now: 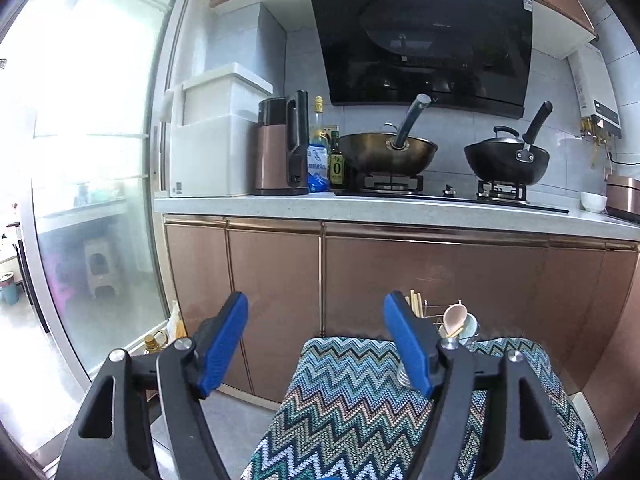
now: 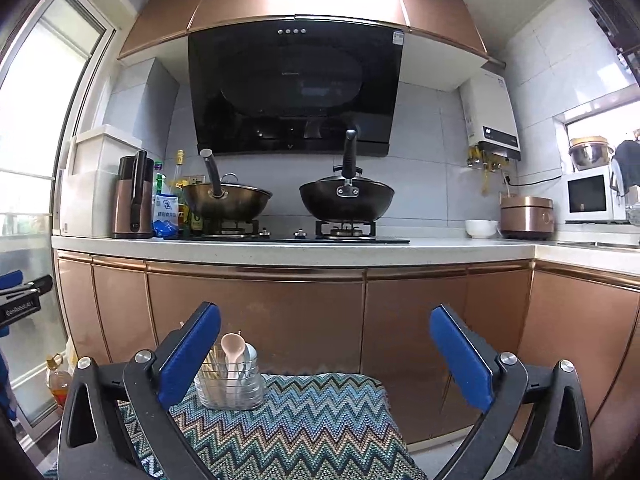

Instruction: Organize utensils

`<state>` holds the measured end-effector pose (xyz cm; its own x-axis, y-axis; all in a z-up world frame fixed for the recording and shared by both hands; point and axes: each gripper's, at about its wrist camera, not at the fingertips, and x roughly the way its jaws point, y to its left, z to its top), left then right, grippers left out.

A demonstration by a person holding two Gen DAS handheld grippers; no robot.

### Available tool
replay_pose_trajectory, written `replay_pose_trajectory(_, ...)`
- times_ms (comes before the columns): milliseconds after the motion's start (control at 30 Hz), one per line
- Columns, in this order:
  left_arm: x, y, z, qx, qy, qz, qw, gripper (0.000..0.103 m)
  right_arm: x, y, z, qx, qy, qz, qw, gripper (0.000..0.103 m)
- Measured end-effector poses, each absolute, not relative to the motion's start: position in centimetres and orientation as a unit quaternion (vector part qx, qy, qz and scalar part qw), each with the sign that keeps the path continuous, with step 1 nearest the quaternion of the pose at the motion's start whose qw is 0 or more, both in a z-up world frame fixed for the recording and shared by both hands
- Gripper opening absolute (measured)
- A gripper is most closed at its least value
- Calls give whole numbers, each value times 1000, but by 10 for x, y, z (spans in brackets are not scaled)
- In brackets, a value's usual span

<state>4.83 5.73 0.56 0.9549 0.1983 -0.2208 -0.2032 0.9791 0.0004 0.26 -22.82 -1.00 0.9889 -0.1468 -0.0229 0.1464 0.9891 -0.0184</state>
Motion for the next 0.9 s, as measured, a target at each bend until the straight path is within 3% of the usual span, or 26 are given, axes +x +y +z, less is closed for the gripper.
replay_pose_trajectory(267, 36, 60, 12, -10, 82, 156, 984, 75, -1, -233, -12, -3, 8, -77, 997, 103)
replay_pose_trajectory(900, 28, 73, 12, 6, 82, 153, 985, 76, -3, -247, -15, -17, 24, -109, 994, 103)
